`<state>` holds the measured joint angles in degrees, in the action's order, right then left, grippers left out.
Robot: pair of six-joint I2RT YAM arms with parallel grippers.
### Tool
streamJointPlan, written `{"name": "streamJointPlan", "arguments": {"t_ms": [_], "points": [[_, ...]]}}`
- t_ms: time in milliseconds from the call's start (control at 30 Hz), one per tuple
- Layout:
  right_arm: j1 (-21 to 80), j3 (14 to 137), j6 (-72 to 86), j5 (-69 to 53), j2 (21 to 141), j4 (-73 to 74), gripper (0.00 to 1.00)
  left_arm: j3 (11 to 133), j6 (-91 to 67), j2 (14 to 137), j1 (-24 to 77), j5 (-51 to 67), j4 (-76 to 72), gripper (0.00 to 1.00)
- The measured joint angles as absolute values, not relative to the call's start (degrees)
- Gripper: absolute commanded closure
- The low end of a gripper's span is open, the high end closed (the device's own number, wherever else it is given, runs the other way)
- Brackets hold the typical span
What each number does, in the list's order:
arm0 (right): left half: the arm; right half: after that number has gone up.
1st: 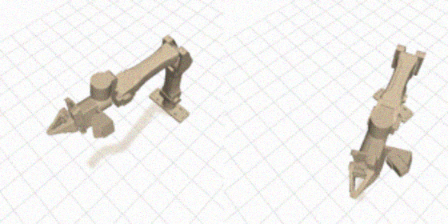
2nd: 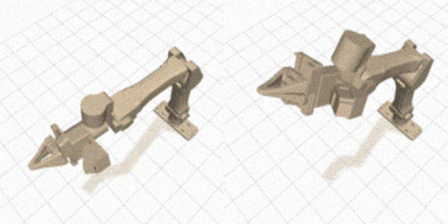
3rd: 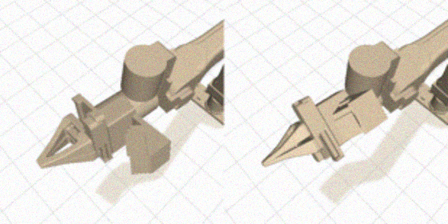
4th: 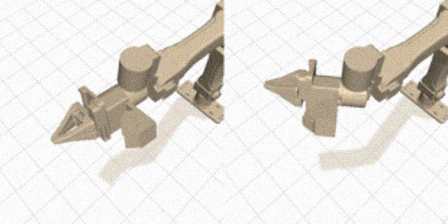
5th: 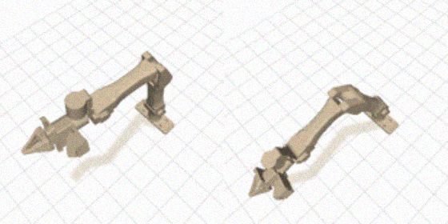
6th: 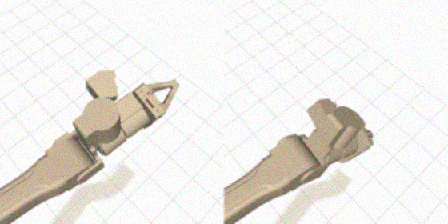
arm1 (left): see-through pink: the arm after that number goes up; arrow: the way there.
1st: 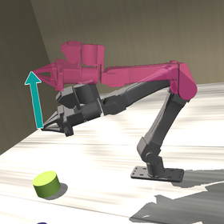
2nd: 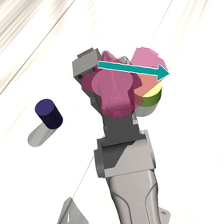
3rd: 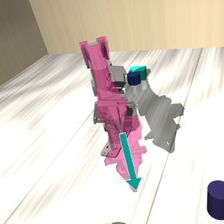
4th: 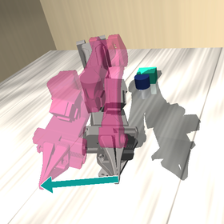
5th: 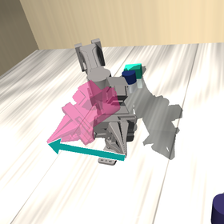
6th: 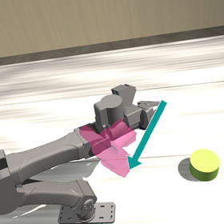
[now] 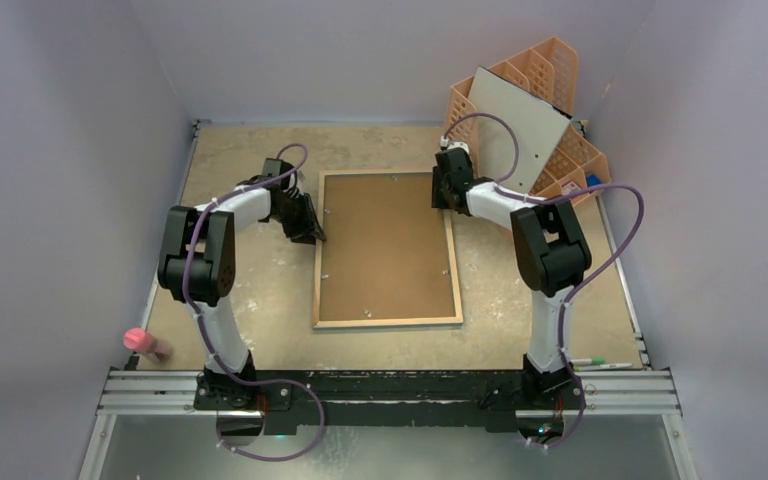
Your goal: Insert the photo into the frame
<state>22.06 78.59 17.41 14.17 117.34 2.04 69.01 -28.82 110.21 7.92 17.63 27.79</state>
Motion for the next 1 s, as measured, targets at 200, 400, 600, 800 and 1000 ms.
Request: {"name": "streamJointPlan", "arguments": {"t_ms": [200,400,600,800,1000], "points": [[20.9,76.7,18.0,12.5,116.6,-0.4,0.74,69.4,-28.8,110.5,7.9,17.9,28.1,0.8],[19.5,74.7,17.5,8.1,115.5,-2.4,0.94,69.5,-28.8,110.7,7.8,18.5,28.3,0.8],[18.6,72.8,16.7,5.1,114.7,-5.0,0.55,69.5,-29.0,111.1,7.2,20.4,28.0,0.8],[18.3,73.9,20.4,3.0,114.7,-0.4,0.4,69.0,-29.6,110.9,6.9,21.1,27.4,0.79],[18.7,74.8,25.5,4.2,114.7,2.5,0.49,67.7,-30.5,110.1,6.9,21.1,25.7,0.79]]}}
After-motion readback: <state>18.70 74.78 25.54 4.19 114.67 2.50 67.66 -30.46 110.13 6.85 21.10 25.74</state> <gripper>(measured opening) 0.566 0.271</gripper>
